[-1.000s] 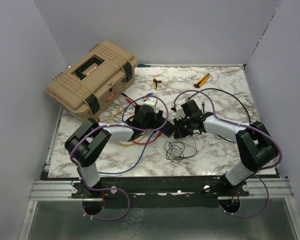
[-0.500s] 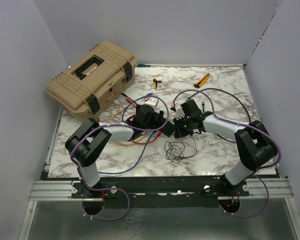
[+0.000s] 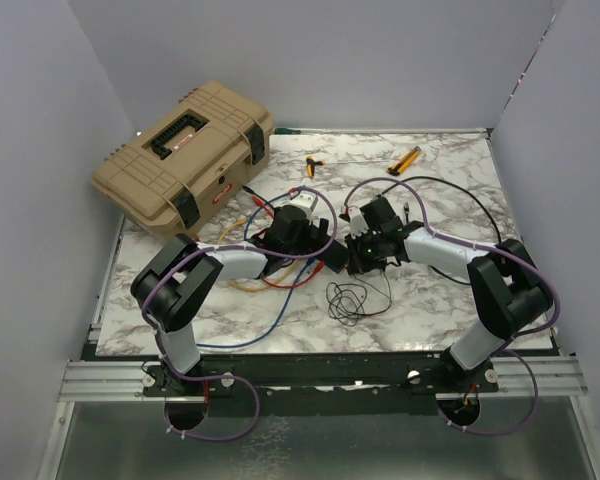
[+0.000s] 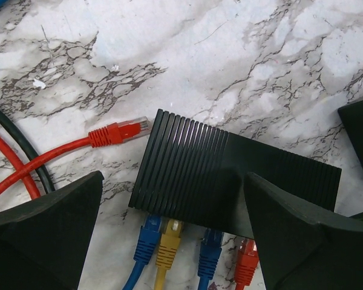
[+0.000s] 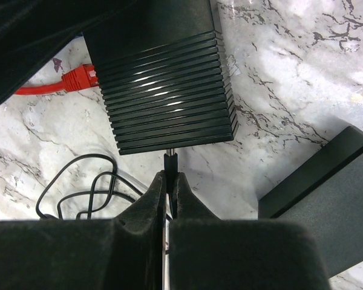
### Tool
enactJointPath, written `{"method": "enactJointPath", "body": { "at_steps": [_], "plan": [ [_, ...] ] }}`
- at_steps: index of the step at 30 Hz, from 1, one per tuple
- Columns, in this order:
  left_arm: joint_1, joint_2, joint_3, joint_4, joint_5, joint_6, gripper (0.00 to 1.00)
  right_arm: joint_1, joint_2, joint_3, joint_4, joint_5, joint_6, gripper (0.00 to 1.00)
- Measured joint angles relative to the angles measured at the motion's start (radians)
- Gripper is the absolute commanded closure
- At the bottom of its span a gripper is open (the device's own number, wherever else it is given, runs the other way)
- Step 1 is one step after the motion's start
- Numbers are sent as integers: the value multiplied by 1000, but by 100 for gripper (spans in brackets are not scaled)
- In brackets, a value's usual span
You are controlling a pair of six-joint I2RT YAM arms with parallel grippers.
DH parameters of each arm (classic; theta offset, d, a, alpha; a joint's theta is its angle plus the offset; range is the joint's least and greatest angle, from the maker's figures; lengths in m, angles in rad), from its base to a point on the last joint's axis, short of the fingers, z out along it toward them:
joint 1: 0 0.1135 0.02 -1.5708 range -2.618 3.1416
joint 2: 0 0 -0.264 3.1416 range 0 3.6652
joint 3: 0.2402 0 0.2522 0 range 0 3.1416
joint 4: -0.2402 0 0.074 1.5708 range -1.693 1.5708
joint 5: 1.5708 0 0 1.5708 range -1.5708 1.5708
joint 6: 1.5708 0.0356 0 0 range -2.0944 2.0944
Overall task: Insert the plug into the switch port
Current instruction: Insert the connector into the switch port.
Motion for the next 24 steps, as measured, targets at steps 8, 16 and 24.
{"method": "enactJointPath", "body": {
  "at_steps": [8, 16, 24],
  "plan": [
    [14, 28, 10, 4, 37, 1, 2, 0, 1, 3, 1, -1, 0, 99],
    [36, 45, 34, -2, 105, 67, 2, 20, 12, 6, 12, -6, -27, 99],
    [95, 47, 45, -18, 208, 143, 3, 44, 12, 6, 37, -22, -45, 99]
  ]
}}
